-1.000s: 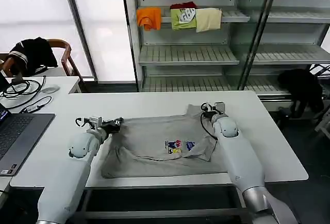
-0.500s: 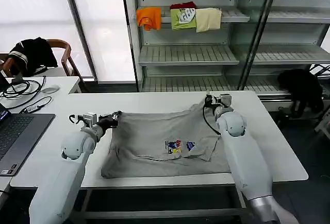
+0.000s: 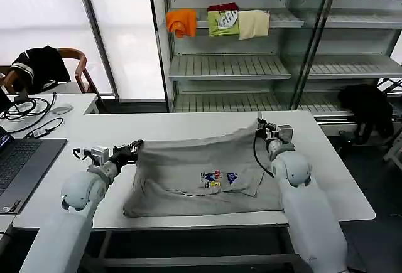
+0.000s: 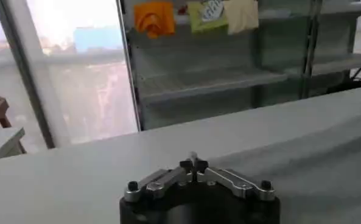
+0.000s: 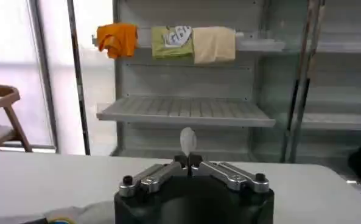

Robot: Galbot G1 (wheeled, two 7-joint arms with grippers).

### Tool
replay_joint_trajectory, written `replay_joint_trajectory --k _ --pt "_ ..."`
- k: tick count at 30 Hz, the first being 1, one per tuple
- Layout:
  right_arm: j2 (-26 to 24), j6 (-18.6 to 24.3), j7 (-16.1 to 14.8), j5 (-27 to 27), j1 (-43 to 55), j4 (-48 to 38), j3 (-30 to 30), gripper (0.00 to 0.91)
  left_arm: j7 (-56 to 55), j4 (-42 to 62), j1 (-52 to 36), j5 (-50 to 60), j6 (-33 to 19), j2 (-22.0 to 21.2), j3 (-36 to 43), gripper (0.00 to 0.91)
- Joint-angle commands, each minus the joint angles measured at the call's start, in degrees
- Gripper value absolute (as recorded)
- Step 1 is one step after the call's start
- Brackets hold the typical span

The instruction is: Fold and organize the clothes.

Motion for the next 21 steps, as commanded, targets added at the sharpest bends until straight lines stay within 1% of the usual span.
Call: replay_joint_trajectory --k 1,6,12,16,21 --pt "-1.33 0.13 1.46 0.94 -11.68 11.63 3.15 0.000 0.00 -9.19 8.71 0.61 0.07 0.55 -1.86 0.020" --pt "-1.03 0.19 2.55 1.88 -18.86 16.39 6.29 0.000 -0.19 -11.34 12.22 1.62 0.17 -0.40 -2.05 0.020" --pt "-0.06 1.09 3.34 1.22 -25.78 20.95 8.17 0.000 -0.04 -13.65 15.54 2.52 0.00 -0.56 -2.33 0.020" --pt "-0.06 1.04 4.38 1.21 -28.33 22.40 8.72 0.000 0.19 -14.06 16.81 2.60 -0.05 -0.21 -2.78 0.020" --pt "0.21 1.86 5.14 0.00 -30.23 21.99 8.39 0.000 0.59 -13.49 17.95 3.82 -0.33 -0.32 -2.79 0.020"
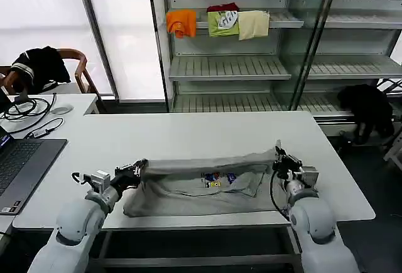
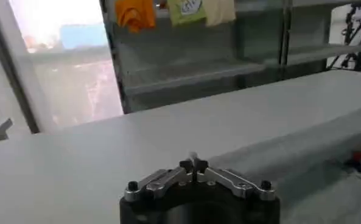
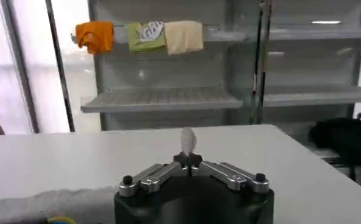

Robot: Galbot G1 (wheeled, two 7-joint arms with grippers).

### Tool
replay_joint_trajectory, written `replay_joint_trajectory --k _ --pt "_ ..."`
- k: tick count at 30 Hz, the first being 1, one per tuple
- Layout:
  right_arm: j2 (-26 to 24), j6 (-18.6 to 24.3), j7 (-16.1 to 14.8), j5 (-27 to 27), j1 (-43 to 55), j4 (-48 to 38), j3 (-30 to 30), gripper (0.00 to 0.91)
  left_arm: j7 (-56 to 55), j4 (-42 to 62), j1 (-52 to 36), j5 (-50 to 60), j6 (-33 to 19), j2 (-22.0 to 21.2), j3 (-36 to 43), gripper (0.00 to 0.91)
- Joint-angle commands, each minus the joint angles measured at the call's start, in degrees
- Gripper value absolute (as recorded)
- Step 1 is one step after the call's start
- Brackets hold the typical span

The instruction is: Fold and organize the clothes.

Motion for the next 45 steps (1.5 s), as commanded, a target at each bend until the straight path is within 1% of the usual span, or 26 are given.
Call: replay_joint_trajectory --k 1,7,14,16,17,18,19,20,21,22,23,30,34,38,41,45 --pt "0.13 0.59 1.13 -0.64 -7.87 4.37 1.38 0.000 0.31 -2.32 5.06 1.48 -0.28 -0.14 -0.32 0.020" --pt "0.53 1.91 1.78 -2.30 -9.63 3.86 0.24 0.000 0.67 -2.43 6.17 2.30 -0.51 -0.22 -0.63 0.020" --pt "0.45 2.12 2.46 -2.20 -11.22 4.55 0.17 0.000 0.83 -2.38 6.64 3.40 -0.87 -0.81 -0.73 0.020" --pt "0.20 2.74 2.32 -2.96 -11.64 4.15 -0.30 0.000 0.86 -2.39 6.67 3.80 -0.95 -1.07 -0.65 0.020" --pt "0.23 2.88 2.29 -3.25 -11.67 3.91 -0.43 0.000 0.86 -2.45 6.67 3.95 -1.00 -1.16 -0.63 0.595" --pt "0.21 2.88 2.31 -3.26 -11.67 3.84 -0.51 0.000 0.85 -2.55 6.66 4.13 -0.99 -1.23 -0.63 0.907" --pt "0.22 2.90 2.37 -3.58 -11.61 3.39 -0.80 0.000 0.76 -2.70 6.59 4.42 -0.95 -1.31 -0.62 0.907" --pt "0.28 2.93 2.48 -3.83 -11.55 3.19 -0.91 0.020 0.67 -2.76 6.52 4.46 -0.95 -1.31 -0.64 0.907" --pt "0.40 2.94 2.69 -4.01 -11.48 2.90 -1.06 0.484 0.53 -2.83 6.40 4.48 -0.98 -1.37 -0.63 0.907" --pt "0.48 3.00 2.86 -4.22 -11.45 2.33 -1.23 0.725 0.30 -3.01 6.23 4.70 -1.19 -1.49 -0.69 0.907" --pt "0.51 3.08 2.93 -4.55 -11.48 2.10 -1.31 0.907 0.20 -3.20 6.15 4.85 -1.19 -1.54 -0.68 0.907" --pt "1.08 3.88 3.46 -5.68 -11.00 0.88 -2.10 0.907 -0.99 -5.16 5.52 5.27 -1.17 -2.36 -0.95 0.907" --pt "0.72 4.13 3.71 -5.65 -11.33 2.96 -1.36 0.907 -2.72 -7.49 5.82 5.21 -0.66 -3.47 -1.64 0.907" --pt "-0.58 3.90 3.63 -4.02 -11.83 7.58 1.15 0.907 -5.01 -8.37 6.35 4.61 0.25 -6.26 -3.15 0.907" --pt "-1.58 3.98 3.43 -3.98 -11.62 10.08 3.36 0.907 -6.44 -9.00 7.15 4.48 0.77 -8.73 -3.81 0.907" --pt "-3.20 3.33 4.37 -1.63 -10.14 11.83 5.97 0.907 -7.96 -8.70 8.06 4.28 1.37 -12.84 -4.02 0.907"
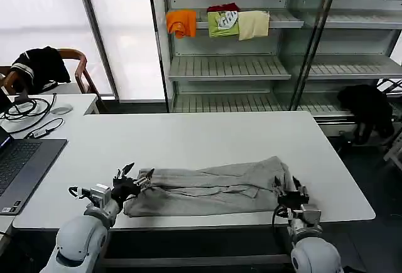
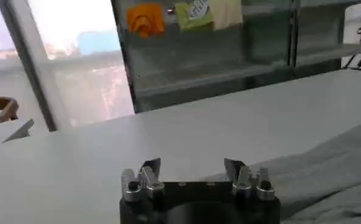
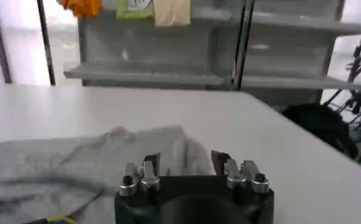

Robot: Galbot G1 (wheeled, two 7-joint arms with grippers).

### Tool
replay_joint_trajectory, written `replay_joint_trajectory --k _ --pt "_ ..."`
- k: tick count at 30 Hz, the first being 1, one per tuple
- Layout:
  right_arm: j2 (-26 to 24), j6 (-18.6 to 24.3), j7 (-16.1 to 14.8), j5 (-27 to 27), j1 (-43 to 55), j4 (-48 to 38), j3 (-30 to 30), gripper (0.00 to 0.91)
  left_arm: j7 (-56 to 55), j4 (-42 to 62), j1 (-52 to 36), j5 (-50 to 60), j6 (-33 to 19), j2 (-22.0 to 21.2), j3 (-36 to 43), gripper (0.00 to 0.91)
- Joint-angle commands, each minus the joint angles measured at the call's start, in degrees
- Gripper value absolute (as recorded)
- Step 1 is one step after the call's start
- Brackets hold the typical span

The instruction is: Fold and organize the clothes.

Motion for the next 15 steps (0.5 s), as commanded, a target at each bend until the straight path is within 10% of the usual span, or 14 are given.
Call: replay_joint_trajectory --k 1,15 --pt "-2.14 -0.26 0.83 2.47 0.93 4.99 4.35 0.907 -4.50 -1.10 1.51 -0.22 1.03 -8.21 -1.18 0.907" --pt "-2.76 0.49 1.59 3.80 0.61 4.70 3.96 0.907 -5.15 1.65 3.53 -0.83 0.98 -12.00 -2.15 0.907"
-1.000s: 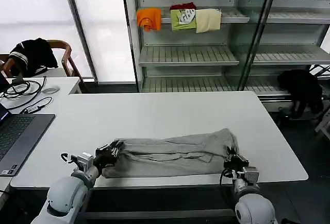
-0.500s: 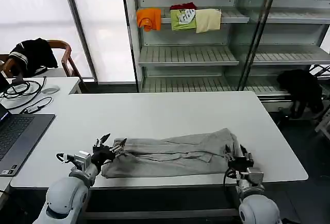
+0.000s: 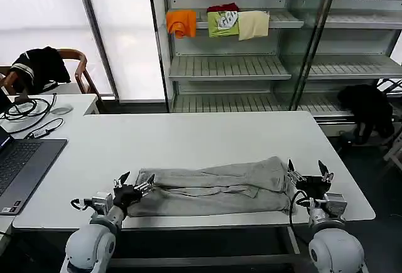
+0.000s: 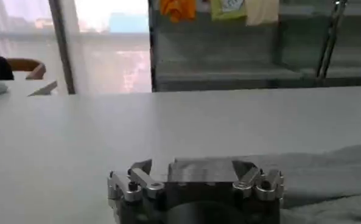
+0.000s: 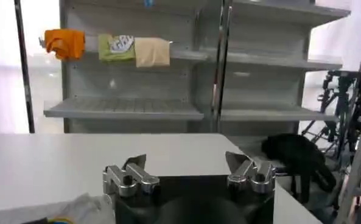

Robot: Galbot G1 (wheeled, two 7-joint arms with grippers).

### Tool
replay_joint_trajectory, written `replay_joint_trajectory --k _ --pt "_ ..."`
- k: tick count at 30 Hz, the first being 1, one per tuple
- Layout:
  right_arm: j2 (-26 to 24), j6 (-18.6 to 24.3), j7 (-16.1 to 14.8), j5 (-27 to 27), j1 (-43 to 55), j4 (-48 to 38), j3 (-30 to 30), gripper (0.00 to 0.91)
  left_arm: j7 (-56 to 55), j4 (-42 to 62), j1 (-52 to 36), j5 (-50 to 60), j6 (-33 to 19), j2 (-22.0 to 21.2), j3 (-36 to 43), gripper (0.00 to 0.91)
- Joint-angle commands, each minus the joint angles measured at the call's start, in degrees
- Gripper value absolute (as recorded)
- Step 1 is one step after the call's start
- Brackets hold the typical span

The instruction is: Fold and organize the clothes.

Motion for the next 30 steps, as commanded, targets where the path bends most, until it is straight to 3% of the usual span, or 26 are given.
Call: replay_joint_trajectory --k 1,7,9,10,11,12,17,30 --pt "-0.43 0.13 0.24 0.81 0.24 1.27 0.57 0.907 -1.23 0.33 1.32 -0.45 0.58 -3.67 -0.20 0.907" --pt "-0.18 0.56 0.15 0.25 -0.22 1.16 -0.43 0.907 -1.04 0.82 1.81 -0.40 0.32 -3.90 -0.26 0.907" --pt "-0.13 0.71 0.16 0.15 -0.38 1.00 -0.49 0.907 -0.95 0.94 2.03 -0.45 0.20 -3.95 -0.26 0.584" --pt "-0.14 0.80 0.16 0.14 -0.45 0.95 -0.47 0.907 -0.86 0.98 2.13 -0.45 0.12 -4.00 -0.22 0.353" --pt "-0.16 0.82 0.16 0.17 -0.49 0.94 -0.41 0.907 -0.73 1.00 2.21 -0.44 0.09 -4.02 -0.16 0.353" --pt "-0.19 0.85 0.14 0.18 -0.54 0.97 -0.36 0.907 -0.60 1.04 2.29 -0.42 0.09 -4.06 -0.12 0.091" --pt "-0.25 0.93 0.08 0.30 -0.54 1.10 0.03 0.907 0.10 1.42 2.53 -0.25 -0.11 -4.25 0.02 0.020" --pt "-0.39 1.51 -0.14 0.61 -0.11 0.90 0.42 0.907 1.00 2.08 3.13 -0.87 -3.45 -4.57 -0.80 0.010"
